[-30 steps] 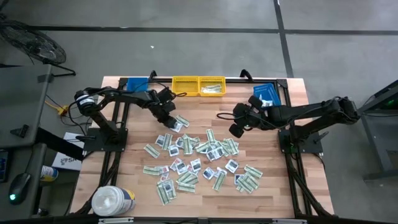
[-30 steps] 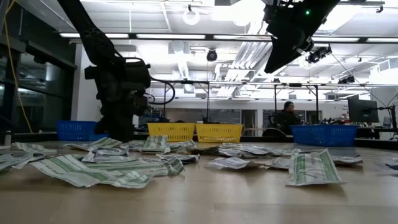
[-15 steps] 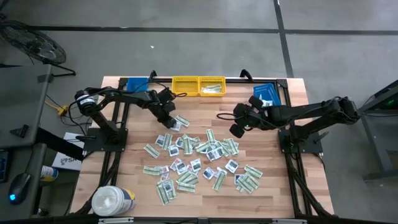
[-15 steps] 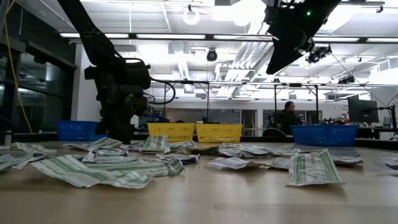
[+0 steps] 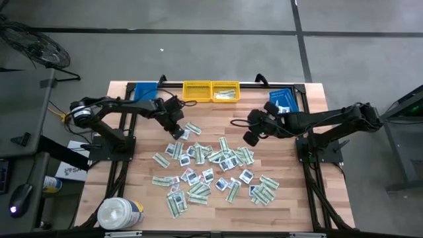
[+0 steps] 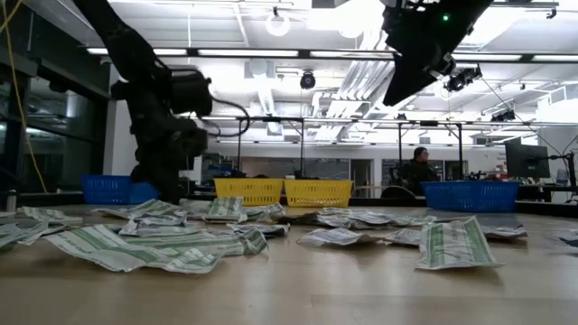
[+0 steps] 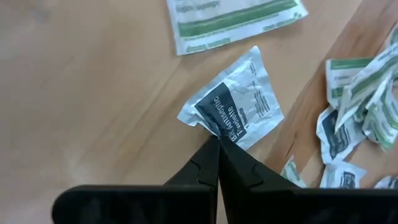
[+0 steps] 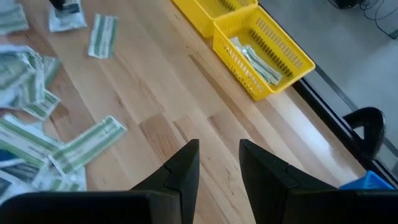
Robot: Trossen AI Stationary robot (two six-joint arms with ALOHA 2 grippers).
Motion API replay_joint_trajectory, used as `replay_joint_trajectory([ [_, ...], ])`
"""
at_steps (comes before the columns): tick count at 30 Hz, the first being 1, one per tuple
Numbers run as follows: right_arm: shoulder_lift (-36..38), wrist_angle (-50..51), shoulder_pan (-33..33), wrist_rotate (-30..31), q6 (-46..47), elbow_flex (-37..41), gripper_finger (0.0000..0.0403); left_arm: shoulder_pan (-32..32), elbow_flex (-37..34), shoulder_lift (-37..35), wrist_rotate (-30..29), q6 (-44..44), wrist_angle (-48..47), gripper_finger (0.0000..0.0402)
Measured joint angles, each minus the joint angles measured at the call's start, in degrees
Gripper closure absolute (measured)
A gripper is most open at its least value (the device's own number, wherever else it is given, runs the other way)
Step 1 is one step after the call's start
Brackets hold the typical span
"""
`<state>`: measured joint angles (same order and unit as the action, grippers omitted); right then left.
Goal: Pick & Place First Aid Supplies
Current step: Put the black towelette pack into the right blue bin
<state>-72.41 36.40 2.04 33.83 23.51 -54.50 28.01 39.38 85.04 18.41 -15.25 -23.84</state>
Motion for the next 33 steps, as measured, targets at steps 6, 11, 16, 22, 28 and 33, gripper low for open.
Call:
replay_joint_trajectory([
  [6, 0.0, -20.3, 0.0, -5.9, -6.9, 6.8, 0.0295, -3.7, 0.0, -3.9, -7.4, 0.0, 0.5, 0.0401],
  [11, 0.0, -49.0, 0.0, -10.9, -11.9, 18.5, 0.0295, -7.1, 0.1, -6.3, -13.6, 0.6, 4.8, 0.0401],
  [16, 0.0, -70.2, -0.2, -11.7, -12.0, 28.2, 0.0295, -11.0, 0.2, -7.3, -18.8, 3.3, 12.6, 0.0401],
  [22, 0.0, -79.0, -0.2, -11.8, -10.7, 33.2, 0.0295, -15.8, 0.2, -7.3, -27.9, 7.2, 25.4, 0.0401],
  [28, -0.1, -80.8, -0.2, -11.9, -11.0, 33.2, 0.0295, -19.9, 0.3, -7.2, -35.7, 13.9, 37.7, 0.0401],
  [33, -0.6, -84.7, -0.2, -11.4, -11.6, 33.2, 0.0295, -22.6, 0.3, -6.9, -38.8, 18.4, 44.5, 0.0401],
])
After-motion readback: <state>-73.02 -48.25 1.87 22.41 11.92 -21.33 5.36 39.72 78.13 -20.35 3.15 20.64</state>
